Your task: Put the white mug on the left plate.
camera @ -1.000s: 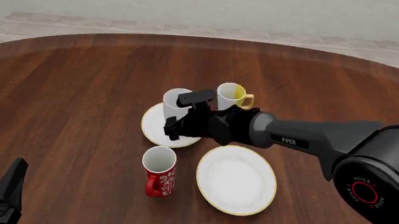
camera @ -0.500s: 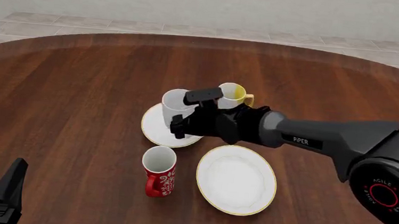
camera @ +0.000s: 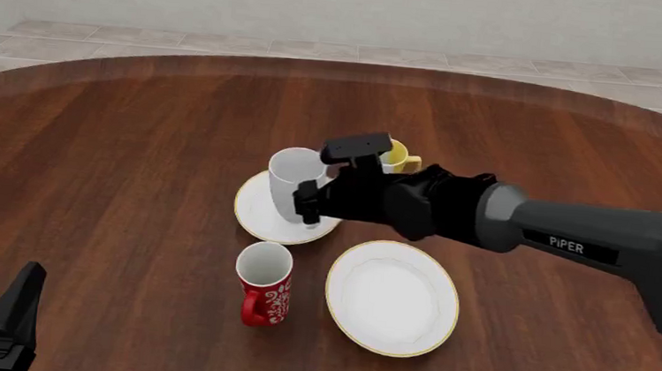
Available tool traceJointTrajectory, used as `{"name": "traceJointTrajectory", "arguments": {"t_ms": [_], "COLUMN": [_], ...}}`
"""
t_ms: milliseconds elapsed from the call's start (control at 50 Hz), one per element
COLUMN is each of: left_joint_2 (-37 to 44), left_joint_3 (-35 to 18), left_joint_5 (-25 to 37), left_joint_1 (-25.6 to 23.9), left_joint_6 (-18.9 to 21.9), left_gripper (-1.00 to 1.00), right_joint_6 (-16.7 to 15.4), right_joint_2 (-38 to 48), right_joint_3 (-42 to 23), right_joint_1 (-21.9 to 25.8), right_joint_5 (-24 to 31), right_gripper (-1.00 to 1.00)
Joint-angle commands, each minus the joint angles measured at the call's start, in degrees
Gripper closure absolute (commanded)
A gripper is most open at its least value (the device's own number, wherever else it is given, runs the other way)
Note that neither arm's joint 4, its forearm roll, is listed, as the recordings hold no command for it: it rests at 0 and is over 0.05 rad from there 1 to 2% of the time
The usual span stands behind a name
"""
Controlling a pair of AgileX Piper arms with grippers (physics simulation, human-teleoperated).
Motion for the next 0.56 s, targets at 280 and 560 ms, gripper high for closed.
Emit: {"name": "traceJointTrajectory", "arguments": {"t_ms": [280, 560], "left_joint_2": [0.0, 0.0], "left_joint_3": [0.0, 0.0], "left_joint_5": [0.0, 0.0], "left_joint_1": [0.0, 0.0], "left_joint_6": [0.0, 0.0], "left_gripper": [-1.00, -1.00], "right_joint_6": [-0.5, -0.7], "right_joint_2": [-15.5, -25.3], "right_joint_3": [9.5, 14.8], "right_joint_1": [0.2, -0.5], "right_joint_5": [0.6, 1.5], "right_gripper": [-1.00, -1.00]}}
